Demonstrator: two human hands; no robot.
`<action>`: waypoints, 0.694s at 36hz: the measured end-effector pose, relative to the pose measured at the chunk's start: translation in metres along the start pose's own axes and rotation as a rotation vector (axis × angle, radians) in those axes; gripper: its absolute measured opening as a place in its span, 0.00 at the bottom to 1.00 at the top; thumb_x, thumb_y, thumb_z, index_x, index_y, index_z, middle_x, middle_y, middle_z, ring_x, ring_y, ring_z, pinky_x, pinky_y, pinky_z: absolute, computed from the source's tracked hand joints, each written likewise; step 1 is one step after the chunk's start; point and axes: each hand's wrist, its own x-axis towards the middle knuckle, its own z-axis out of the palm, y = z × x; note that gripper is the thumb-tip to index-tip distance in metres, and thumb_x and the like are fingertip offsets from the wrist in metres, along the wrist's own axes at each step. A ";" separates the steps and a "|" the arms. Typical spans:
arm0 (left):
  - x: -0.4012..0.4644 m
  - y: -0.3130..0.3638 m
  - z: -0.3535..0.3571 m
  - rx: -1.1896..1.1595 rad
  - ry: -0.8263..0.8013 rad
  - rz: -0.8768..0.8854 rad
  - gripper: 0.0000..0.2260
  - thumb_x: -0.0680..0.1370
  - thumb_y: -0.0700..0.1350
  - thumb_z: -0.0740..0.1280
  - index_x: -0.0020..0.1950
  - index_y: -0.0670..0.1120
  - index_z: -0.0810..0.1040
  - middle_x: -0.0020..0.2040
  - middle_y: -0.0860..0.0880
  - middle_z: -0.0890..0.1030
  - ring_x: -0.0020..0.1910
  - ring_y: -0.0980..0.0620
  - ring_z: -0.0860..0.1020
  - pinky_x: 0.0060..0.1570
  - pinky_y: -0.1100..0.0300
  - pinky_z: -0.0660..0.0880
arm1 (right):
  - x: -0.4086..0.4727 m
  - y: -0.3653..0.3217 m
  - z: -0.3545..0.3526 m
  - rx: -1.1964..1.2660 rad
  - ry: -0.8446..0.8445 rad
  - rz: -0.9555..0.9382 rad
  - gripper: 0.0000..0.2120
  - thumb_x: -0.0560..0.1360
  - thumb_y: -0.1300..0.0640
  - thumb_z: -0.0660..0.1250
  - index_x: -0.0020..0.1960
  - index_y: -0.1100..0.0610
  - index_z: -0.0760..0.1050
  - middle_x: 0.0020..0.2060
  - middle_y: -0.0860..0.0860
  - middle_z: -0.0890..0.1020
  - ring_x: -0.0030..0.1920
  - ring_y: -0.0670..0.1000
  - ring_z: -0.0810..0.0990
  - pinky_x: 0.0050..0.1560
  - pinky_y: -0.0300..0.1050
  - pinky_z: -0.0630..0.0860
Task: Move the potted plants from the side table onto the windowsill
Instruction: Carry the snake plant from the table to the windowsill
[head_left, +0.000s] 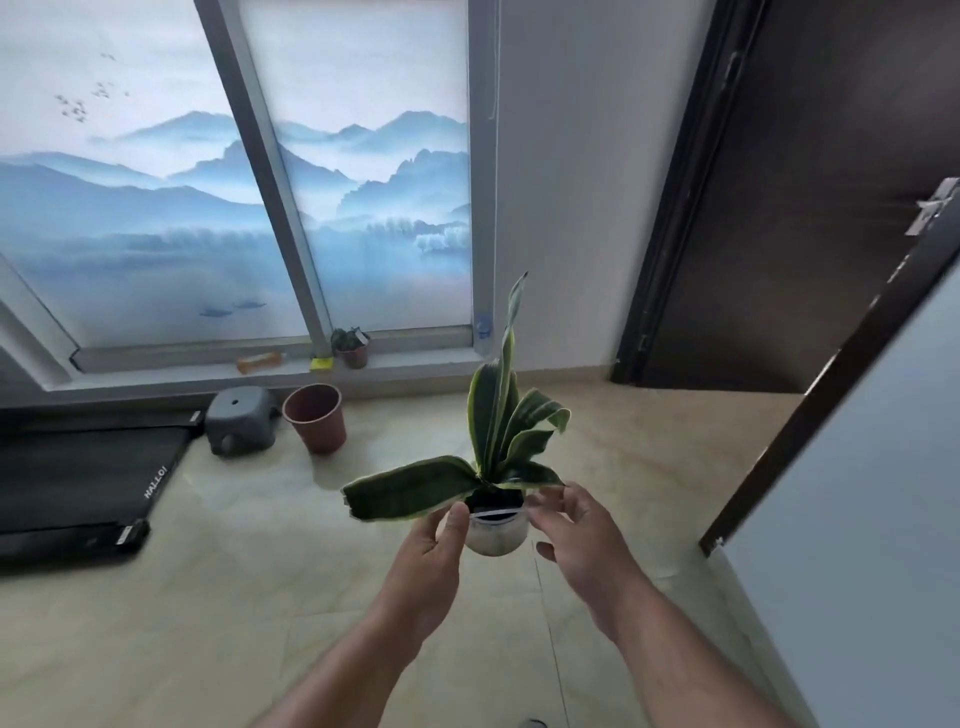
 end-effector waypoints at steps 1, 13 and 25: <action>0.009 0.003 -0.002 0.011 0.015 -0.004 0.09 0.82 0.56 0.59 0.55 0.59 0.79 0.51 0.67 0.83 0.60 0.63 0.76 0.69 0.46 0.71 | 0.012 -0.004 0.002 -0.001 -0.007 -0.003 0.03 0.78 0.53 0.71 0.51 0.50 0.81 0.53 0.43 0.85 0.58 0.49 0.83 0.65 0.58 0.77; 0.190 0.066 -0.028 -0.026 0.172 -0.013 0.09 0.82 0.54 0.59 0.56 0.59 0.78 0.57 0.62 0.81 0.60 0.61 0.77 0.62 0.49 0.76 | 0.214 -0.082 0.050 0.000 -0.184 0.013 0.06 0.78 0.49 0.71 0.53 0.48 0.81 0.54 0.44 0.83 0.58 0.51 0.83 0.66 0.58 0.77; 0.353 0.077 -0.099 -0.064 0.187 -0.058 0.12 0.81 0.58 0.60 0.60 0.57 0.78 0.59 0.62 0.81 0.61 0.62 0.75 0.65 0.46 0.75 | 0.363 -0.124 0.137 -0.037 -0.193 0.027 0.05 0.79 0.51 0.71 0.54 0.48 0.78 0.57 0.46 0.82 0.59 0.49 0.81 0.62 0.53 0.78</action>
